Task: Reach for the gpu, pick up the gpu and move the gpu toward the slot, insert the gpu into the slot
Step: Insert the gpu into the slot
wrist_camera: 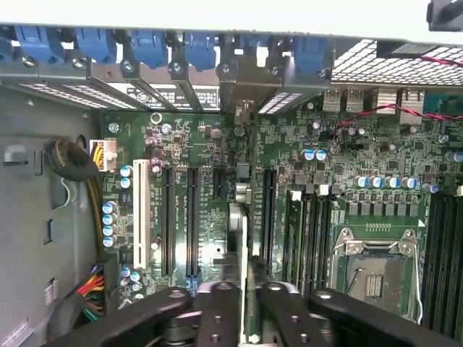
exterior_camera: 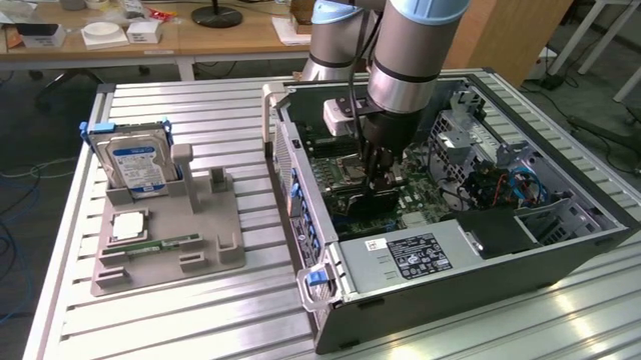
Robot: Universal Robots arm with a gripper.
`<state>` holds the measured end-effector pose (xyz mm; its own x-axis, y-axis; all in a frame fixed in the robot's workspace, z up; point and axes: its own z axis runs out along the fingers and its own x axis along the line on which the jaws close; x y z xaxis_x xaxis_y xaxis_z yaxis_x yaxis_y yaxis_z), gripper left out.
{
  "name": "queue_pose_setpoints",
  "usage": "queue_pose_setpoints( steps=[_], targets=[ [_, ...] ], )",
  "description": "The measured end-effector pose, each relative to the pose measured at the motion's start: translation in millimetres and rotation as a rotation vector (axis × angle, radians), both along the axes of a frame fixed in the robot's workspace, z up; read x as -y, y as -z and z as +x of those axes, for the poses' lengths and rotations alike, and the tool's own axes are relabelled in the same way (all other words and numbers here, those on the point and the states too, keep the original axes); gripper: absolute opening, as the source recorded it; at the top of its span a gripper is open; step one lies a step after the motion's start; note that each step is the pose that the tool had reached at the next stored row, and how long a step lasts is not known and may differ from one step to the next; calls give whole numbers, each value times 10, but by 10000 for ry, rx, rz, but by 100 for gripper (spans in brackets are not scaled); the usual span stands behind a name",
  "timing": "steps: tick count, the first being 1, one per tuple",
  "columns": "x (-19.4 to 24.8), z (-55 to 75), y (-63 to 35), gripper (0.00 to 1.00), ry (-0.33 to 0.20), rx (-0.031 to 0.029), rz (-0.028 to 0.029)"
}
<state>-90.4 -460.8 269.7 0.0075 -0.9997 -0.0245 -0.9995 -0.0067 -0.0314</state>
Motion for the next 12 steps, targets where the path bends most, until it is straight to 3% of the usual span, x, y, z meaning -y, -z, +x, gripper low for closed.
queue_pose_setpoints(
  steps=[3,12],
  targets=[
    [0,0,0,10,0,0,0],
    [0,0,0,10,0,0,0]
  ],
)
